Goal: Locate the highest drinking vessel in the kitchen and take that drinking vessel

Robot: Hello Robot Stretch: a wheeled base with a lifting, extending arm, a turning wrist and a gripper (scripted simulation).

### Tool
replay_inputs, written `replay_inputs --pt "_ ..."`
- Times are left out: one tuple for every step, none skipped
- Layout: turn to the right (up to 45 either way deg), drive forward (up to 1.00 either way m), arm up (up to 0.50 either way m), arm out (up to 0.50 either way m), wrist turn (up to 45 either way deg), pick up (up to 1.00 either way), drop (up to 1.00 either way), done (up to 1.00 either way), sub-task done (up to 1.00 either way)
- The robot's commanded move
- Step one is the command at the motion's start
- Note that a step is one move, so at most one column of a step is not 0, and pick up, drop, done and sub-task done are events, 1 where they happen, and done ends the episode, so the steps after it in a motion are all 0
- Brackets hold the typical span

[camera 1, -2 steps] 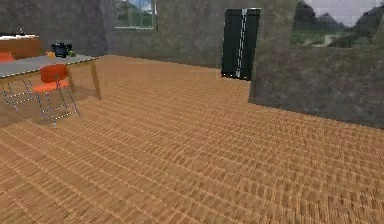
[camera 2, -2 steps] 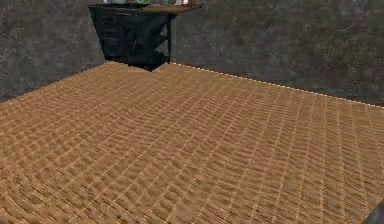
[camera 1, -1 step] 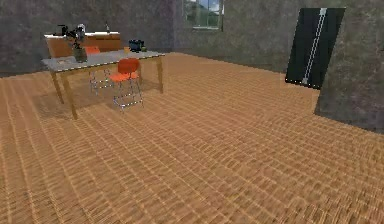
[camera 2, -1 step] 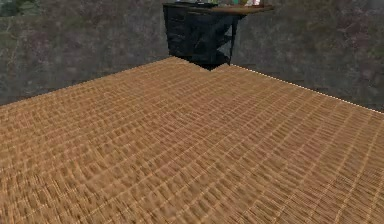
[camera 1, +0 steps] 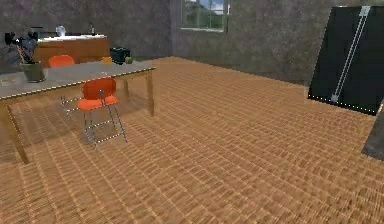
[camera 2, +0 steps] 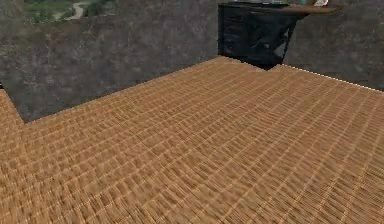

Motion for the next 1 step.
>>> replay_inputs --pt "0.0 1.0 0.0 0.0 0.0 0.0 0.0 0.0 0.0"
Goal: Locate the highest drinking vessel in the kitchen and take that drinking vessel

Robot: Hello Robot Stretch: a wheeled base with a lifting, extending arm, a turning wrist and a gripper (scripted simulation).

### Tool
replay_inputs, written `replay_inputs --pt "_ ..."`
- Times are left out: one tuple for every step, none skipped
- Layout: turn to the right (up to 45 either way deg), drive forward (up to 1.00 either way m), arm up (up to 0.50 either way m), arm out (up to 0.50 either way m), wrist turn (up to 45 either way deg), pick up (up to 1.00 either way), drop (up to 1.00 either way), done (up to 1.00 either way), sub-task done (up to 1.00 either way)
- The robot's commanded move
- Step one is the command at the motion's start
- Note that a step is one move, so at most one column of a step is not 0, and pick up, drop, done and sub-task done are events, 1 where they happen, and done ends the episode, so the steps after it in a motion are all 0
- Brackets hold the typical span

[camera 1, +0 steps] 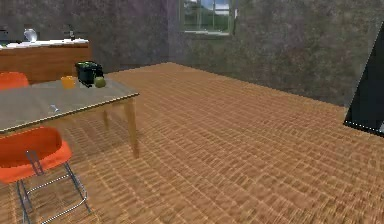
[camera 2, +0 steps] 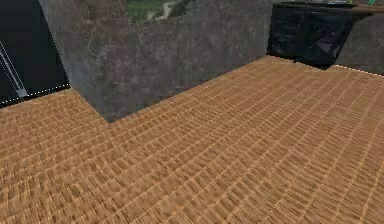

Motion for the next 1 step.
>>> replay_inputs --pt "0.0 1.0 0.0 0.0 0.0 0.0 0.0 0.0 0.0"
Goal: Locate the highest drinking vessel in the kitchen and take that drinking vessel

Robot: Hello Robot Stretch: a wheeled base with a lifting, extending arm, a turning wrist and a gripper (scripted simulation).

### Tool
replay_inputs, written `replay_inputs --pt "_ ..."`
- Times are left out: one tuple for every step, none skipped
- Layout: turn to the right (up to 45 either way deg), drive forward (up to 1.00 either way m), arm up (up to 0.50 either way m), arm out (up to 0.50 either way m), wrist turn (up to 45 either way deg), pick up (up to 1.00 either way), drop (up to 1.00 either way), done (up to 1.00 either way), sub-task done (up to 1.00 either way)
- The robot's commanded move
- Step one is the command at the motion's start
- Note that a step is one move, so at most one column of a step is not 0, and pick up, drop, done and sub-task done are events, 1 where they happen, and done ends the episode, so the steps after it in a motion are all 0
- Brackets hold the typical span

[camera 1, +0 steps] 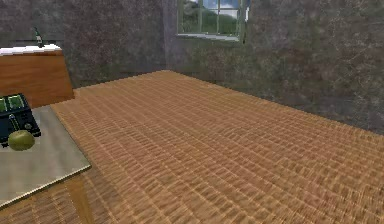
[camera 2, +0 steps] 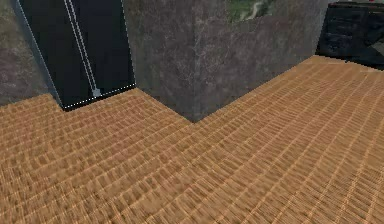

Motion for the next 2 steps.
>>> replay_inputs --pt "-12.0 0.0 0.0 0.0 0.0 0.0 0.0 0.0 0.0" --pt "0.0 0.25 0.0 0.0 0.0 0.0 0.0 0.0 0.0"
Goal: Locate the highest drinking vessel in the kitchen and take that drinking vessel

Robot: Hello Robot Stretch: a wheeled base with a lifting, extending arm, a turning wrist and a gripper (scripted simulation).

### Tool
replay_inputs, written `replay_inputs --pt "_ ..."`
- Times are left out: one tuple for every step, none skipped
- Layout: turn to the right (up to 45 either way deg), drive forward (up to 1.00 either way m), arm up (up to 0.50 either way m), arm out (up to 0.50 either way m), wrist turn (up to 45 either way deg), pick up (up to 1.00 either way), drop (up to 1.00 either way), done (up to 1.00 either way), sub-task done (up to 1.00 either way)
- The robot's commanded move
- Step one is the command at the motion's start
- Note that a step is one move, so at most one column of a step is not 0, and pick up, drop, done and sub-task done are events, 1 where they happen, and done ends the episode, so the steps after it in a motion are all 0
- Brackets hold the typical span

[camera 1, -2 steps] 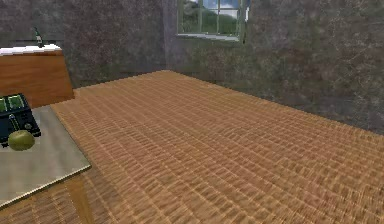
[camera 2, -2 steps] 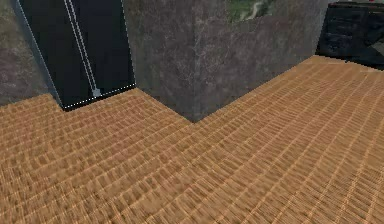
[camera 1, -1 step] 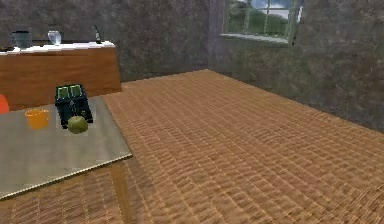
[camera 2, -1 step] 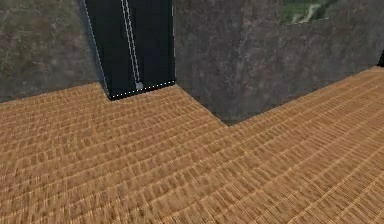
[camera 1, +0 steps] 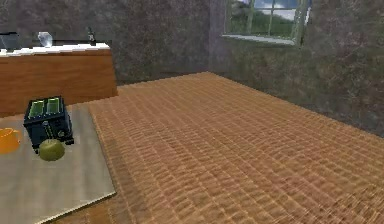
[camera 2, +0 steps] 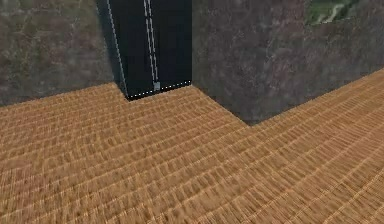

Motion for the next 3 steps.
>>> replay_inputs --pt "45.0 0.0 0.0 0.0 0.0 0.0 0.0 0.0 0.0" --pt "45.0 0.0 0.0 0.0 0.0 0.0 0.0 0.0 0.0" --pt "45.0 0.0 0.0 0.0 0.0 0.0 0.0 0.0 0.0"
